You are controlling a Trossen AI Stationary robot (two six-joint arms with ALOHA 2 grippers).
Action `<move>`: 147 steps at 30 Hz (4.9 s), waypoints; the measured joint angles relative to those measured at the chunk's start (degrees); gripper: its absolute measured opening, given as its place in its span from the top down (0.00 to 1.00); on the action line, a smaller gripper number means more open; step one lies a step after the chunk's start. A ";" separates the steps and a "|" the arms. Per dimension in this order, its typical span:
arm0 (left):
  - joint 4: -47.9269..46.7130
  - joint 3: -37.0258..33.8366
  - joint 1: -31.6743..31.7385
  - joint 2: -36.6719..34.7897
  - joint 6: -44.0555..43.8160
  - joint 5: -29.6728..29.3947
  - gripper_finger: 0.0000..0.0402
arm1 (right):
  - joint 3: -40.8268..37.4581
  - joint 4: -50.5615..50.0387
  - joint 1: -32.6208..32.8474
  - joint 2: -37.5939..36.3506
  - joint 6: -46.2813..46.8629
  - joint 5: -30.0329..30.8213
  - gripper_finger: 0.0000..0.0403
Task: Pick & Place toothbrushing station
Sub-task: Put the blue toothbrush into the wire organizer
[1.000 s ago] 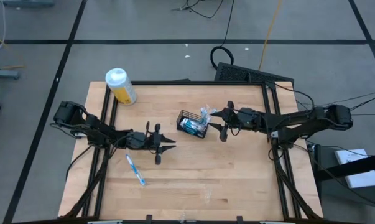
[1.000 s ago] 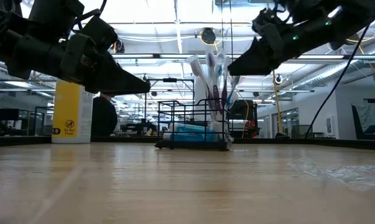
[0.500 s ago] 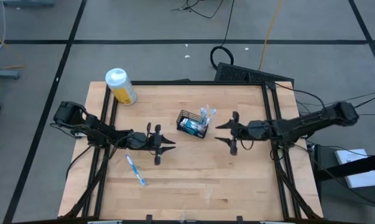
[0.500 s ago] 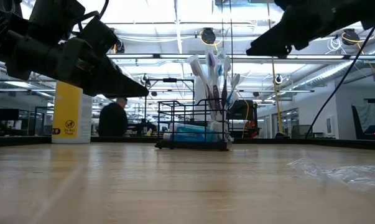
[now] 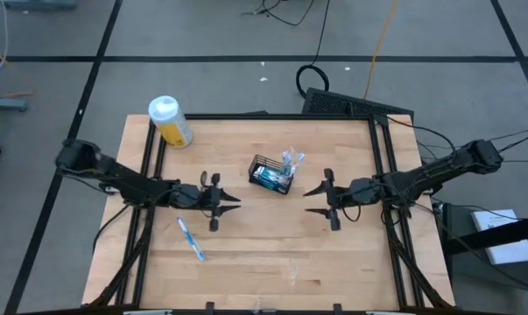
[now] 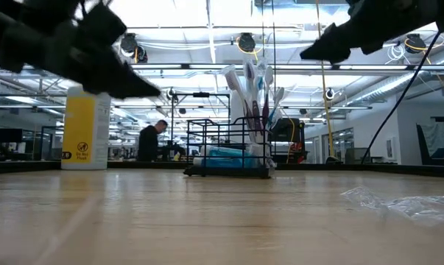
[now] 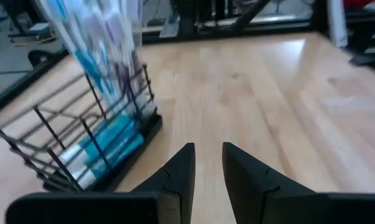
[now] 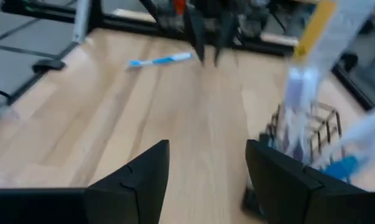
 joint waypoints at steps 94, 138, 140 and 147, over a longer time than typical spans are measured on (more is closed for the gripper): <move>-76.64 16.56 -24.39 2.07 -27.75 13.68 0.43 | 0.02 6.71 13.71 11.08 15.74 -6.54 0.49; -94.97 16.95 -27.10 2.10 -34.32 10.13 0.41 | 0.02 6.56 13.88 11.04 18.17 -6.57 0.49; -94.95 15.66 -27.10 2.09 -35.13 11.25 0.41 | 0.02 6.45 13.94 11.04 18.17 -6.57 0.49; -93.79 11.86 -28.33 1.74 -38.49 13.70 0.41 | 0.02 6.30 14.71 11.04 17.92 -6.54 0.49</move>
